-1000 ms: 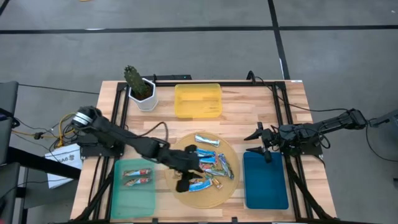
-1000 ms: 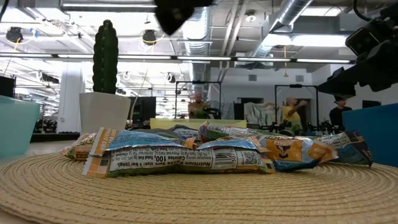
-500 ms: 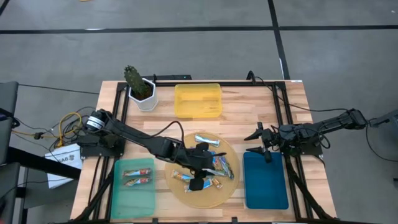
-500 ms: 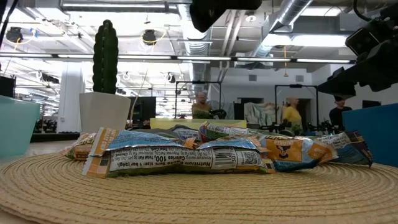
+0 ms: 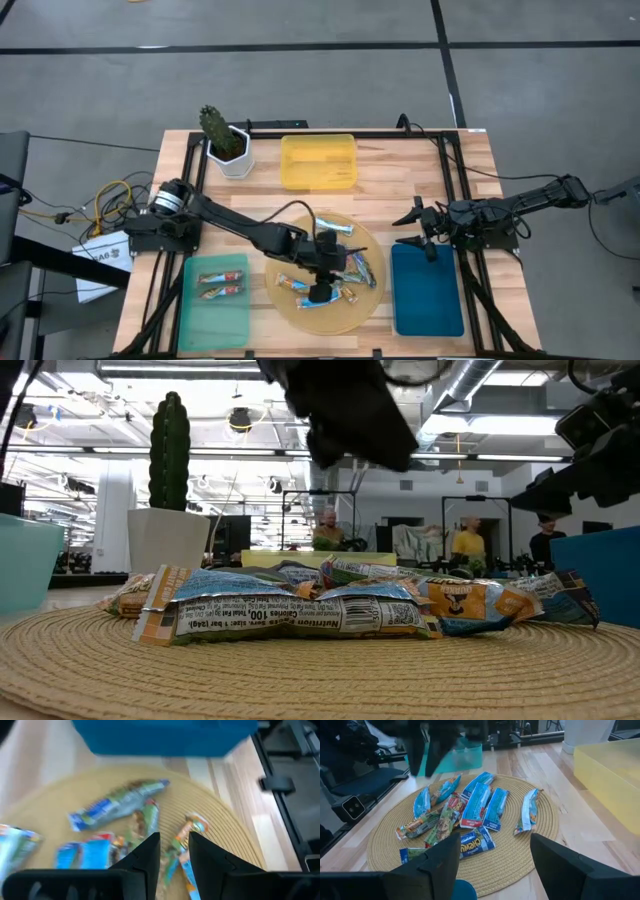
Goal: Pick and place Granola Bars by type
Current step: Put the red granola bar into the light blue bin
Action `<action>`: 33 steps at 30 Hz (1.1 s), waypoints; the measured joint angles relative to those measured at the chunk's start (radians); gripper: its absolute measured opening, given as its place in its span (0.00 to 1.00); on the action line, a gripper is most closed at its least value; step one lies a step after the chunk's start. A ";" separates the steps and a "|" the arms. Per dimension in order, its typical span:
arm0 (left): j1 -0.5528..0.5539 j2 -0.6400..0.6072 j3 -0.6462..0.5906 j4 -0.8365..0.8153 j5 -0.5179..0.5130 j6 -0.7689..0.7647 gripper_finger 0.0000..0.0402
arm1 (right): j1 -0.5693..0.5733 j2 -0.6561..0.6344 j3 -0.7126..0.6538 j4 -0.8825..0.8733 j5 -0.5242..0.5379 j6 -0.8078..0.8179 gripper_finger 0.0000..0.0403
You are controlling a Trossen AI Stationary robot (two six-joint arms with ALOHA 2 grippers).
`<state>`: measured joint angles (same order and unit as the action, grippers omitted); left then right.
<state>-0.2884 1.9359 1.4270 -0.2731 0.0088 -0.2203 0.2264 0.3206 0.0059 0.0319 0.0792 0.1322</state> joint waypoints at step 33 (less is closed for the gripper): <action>0.000 0.129 -0.006 -0.025 -0.154 0.207 0.35 | 0.000 0.000 0.000 -0.002 0.000 0.000 0.58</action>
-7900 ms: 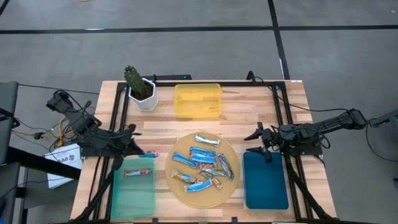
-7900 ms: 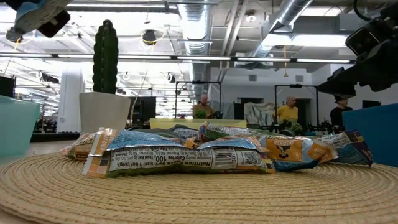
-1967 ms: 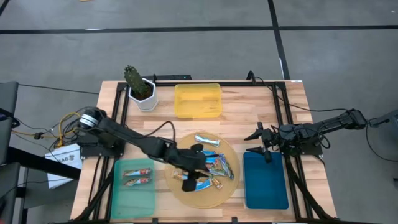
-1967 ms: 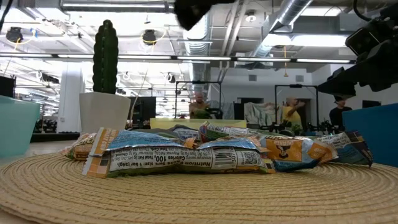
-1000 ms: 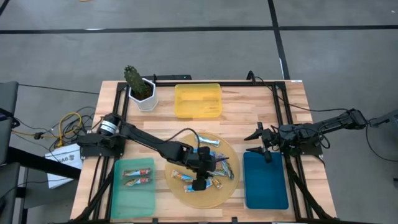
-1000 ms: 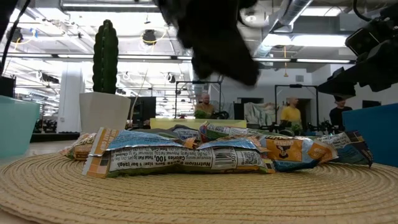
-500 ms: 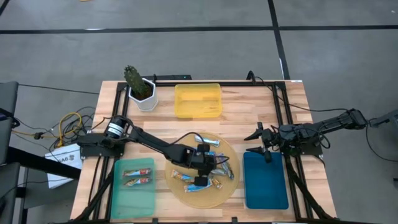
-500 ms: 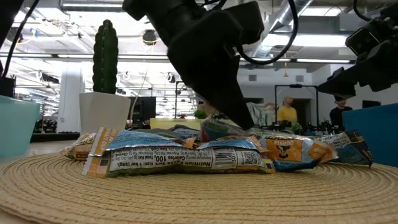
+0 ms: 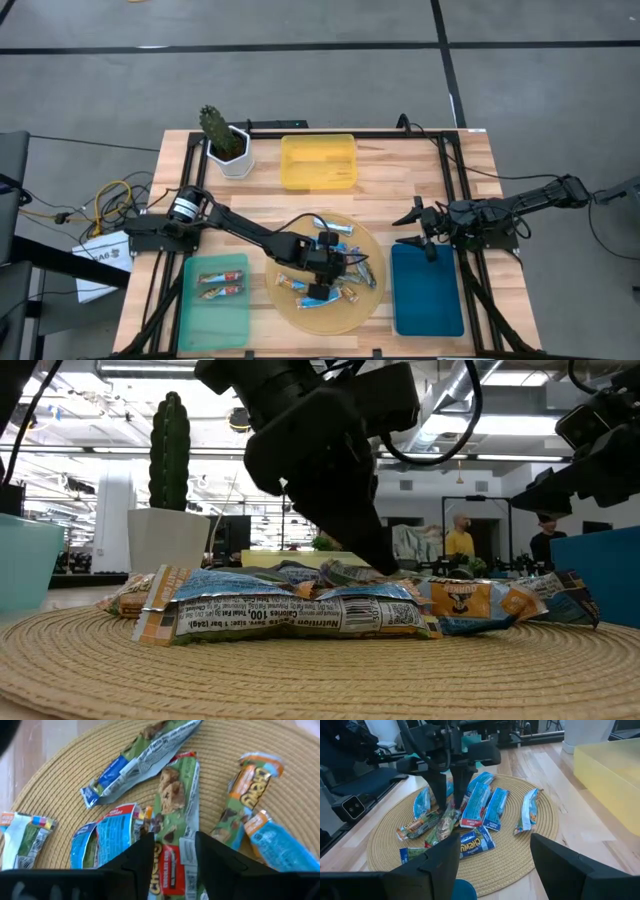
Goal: Pick and place Granola Bars by type
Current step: Put the red granola bar into the light blue bin
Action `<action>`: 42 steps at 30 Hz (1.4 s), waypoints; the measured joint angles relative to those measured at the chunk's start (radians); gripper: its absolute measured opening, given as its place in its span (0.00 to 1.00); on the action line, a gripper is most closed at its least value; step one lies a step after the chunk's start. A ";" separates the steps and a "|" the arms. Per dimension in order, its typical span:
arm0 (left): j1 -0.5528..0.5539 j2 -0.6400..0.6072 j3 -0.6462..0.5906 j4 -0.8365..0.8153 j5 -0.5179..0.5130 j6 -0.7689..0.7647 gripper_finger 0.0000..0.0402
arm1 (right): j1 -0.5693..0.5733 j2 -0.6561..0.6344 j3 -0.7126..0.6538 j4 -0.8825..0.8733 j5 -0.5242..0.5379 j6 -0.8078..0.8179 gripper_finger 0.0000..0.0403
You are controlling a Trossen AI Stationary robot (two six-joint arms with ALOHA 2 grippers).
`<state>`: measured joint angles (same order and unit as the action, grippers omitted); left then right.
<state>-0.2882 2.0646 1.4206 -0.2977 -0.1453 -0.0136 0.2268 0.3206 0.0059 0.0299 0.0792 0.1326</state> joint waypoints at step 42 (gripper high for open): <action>0.004 -0.003 -0.008 0.076 0.042 -0.120 0.00 | 0.000 0.000 0.000 0.000 0.000 0.000 0.58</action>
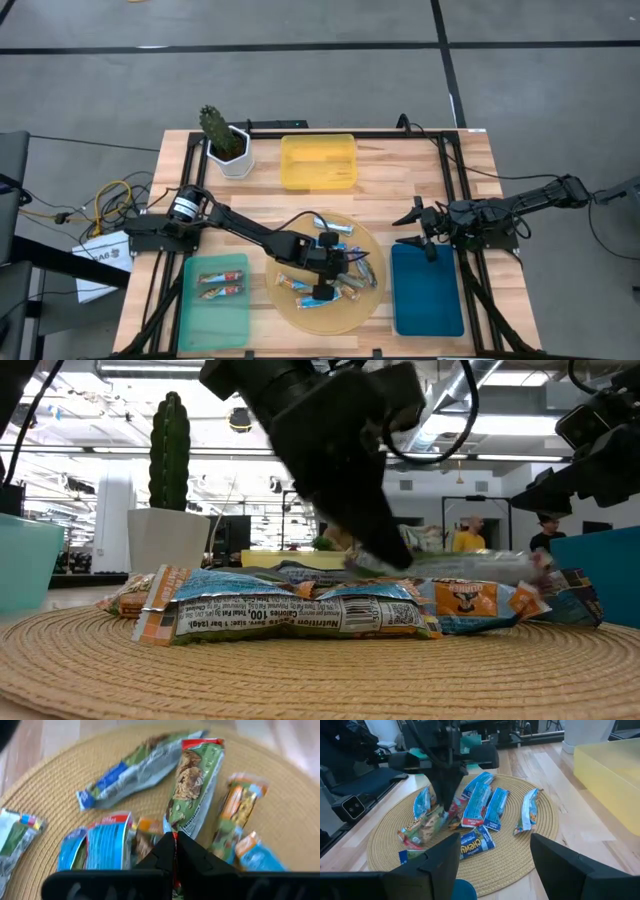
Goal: Pick and place Granola Bars by type
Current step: Put the red granola bar into the light blue bin
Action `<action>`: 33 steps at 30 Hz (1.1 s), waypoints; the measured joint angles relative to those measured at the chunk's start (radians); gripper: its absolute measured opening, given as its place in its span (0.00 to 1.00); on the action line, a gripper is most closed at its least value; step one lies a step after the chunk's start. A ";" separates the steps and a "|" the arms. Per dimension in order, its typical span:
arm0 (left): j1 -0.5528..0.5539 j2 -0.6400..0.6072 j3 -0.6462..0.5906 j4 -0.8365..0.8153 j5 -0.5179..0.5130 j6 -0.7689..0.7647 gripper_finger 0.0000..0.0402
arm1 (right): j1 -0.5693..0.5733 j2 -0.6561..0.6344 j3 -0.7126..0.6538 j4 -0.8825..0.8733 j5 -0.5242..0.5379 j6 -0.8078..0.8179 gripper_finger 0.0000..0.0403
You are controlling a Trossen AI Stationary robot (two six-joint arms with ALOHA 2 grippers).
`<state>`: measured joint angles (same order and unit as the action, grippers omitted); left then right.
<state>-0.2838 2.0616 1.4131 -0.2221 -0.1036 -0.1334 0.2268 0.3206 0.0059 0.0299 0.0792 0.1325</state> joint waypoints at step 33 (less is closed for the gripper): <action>-0.051 -0.085 0.384 0.101 -0.012 0.041 0.00 | 0.000 0.000 0.000 0.000 0.000 0.000 0.58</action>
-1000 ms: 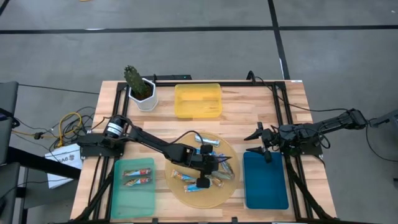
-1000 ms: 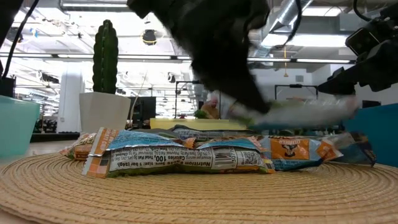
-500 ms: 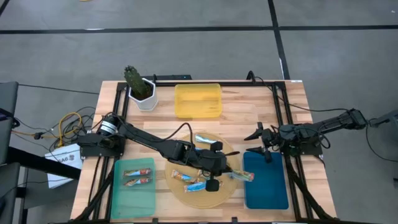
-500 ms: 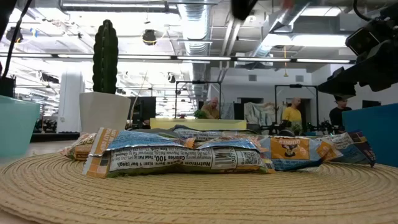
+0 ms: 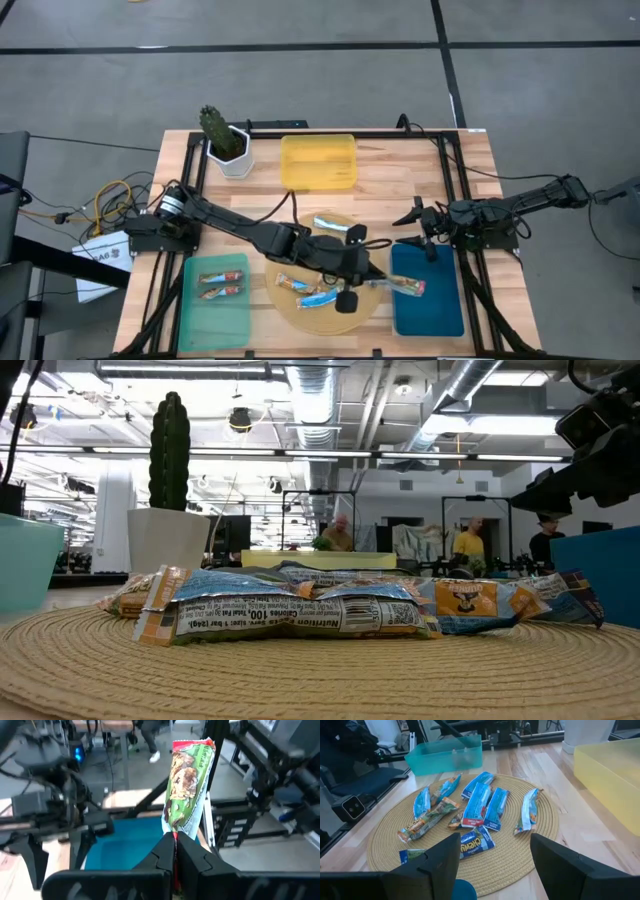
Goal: Pick and place Granola Bars by type
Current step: Put the red granola bar into the light blue bin
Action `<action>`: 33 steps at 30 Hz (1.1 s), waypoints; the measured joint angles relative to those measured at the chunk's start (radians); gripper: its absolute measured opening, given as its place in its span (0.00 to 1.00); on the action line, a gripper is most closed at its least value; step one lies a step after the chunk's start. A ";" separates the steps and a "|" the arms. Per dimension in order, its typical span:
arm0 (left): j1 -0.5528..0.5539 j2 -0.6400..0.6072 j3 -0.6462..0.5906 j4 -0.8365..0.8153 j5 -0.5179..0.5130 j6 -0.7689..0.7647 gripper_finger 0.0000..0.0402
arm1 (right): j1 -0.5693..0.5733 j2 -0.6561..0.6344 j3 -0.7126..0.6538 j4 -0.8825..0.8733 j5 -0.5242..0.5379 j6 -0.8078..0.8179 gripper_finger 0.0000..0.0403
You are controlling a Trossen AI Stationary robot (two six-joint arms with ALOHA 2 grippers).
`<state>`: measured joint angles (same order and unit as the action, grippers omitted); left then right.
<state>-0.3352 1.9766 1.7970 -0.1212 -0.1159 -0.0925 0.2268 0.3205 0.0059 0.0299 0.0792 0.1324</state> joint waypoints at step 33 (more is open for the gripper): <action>-0.104 -0.709 -0.864 -0.133 -0.088 -0.237 0.00 | 0.000 0.000 0.000 0.000 0.000 0.000 0.58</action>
<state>-0.4395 1.2674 0.9325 -0.2543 -0.2040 -0.3290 0.2266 0.3205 0.0059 0.0302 0.0792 0.1322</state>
